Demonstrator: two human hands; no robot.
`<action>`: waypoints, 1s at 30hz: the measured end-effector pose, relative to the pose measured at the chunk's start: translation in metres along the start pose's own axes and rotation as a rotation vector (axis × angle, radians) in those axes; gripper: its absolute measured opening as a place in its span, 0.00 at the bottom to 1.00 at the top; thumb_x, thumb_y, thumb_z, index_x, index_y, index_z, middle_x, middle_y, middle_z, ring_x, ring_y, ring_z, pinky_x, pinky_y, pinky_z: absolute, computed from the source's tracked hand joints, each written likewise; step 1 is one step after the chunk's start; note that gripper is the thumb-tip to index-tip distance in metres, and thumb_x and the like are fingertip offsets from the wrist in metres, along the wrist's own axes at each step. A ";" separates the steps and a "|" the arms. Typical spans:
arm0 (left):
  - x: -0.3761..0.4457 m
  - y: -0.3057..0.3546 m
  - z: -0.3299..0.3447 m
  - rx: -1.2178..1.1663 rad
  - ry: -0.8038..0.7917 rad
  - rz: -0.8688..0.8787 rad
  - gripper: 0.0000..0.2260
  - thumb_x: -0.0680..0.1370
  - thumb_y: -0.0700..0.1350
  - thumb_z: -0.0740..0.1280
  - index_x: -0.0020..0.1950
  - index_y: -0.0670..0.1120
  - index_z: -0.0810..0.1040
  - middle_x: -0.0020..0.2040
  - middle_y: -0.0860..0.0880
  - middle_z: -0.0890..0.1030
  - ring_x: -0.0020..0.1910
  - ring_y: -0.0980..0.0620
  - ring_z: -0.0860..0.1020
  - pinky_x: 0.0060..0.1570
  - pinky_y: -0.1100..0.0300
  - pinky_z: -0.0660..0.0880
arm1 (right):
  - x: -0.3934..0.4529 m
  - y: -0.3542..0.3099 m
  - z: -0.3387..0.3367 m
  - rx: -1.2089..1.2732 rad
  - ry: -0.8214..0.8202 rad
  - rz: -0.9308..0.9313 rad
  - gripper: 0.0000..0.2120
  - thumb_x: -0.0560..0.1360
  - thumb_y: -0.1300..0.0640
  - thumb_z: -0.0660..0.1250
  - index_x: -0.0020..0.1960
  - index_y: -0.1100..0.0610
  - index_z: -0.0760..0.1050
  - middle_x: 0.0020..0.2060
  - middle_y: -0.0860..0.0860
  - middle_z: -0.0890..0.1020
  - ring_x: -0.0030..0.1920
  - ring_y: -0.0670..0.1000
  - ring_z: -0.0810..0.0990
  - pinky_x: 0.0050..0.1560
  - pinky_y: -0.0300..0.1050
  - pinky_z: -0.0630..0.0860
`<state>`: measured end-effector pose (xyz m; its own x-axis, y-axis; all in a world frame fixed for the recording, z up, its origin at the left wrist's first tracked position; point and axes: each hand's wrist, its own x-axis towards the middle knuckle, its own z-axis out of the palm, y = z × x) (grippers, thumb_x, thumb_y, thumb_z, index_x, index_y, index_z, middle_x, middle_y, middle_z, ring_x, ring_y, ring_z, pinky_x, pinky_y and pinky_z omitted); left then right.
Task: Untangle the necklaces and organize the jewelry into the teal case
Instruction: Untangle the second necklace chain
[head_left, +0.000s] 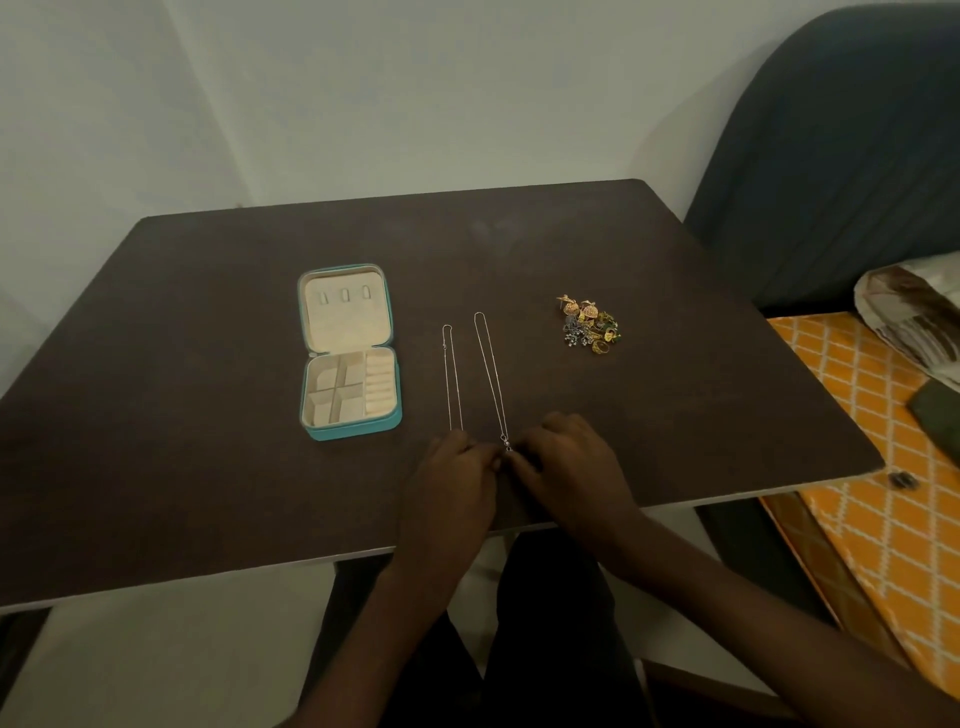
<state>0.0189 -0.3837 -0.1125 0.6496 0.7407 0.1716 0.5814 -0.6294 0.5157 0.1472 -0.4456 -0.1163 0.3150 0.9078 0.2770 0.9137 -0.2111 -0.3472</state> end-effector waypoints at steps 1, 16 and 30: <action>0.001 0.001 0.000 0.005 0.001 0.003 0.12 0.80 0.44 0.60 0.60 0.50 0.78 0.52 0.48 0.75 0.52 0.53 0.70 0.47 0.67 0.61 | 0.000 -0.001 0.000 -0.001 -0.001 0.017 0.08 0.72 0.53 0.69 0.39 0.58 0.79 0.37 0.55 0.78 0.41 0.58 0.76 0.36 0.47 0.72; 0.016 0.003 -0.007 -0.112 0.058 -0.050 0.11 0.79 0.46 0.62 0.59 0.46 0.80 0.51 0.46 0.79 0.50 0.51 0.74 0.48 0.63 0.66 | 0.021 -0.005 -0.018 0.303 -0.167 0.253 0.08 0.71 0.50 0.69 0.37 0.54 0.76 0.34 0.45 0.78 0.36 0.45 0.77 0.39 0.43 0.73; 0.016 0.006 -0.019 -0.270 0.088 -0.117 0.11 0.79 0.48 0.63 0.58 0.48 0.81 0.48 0.47 0.80 0.42 0.57 0.71 0.40 0.65 0.62 | 0.037 -0.008 -0.050 0.872 -0.057 0.407 0.07 0.75 0.64 0.64 0.39 0.57 0.75 0.31 0.55 0.79 0.32 0.49 0.75 0.30 0.39 0.70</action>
<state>0.0240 -0.3712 -0.0910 0.5340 0.8294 0.1641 0.4911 -0.4623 0.7383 0.1639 -0.4283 -0.0587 0.5319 0.8455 -0.0480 0.2178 -0.1913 -0.9570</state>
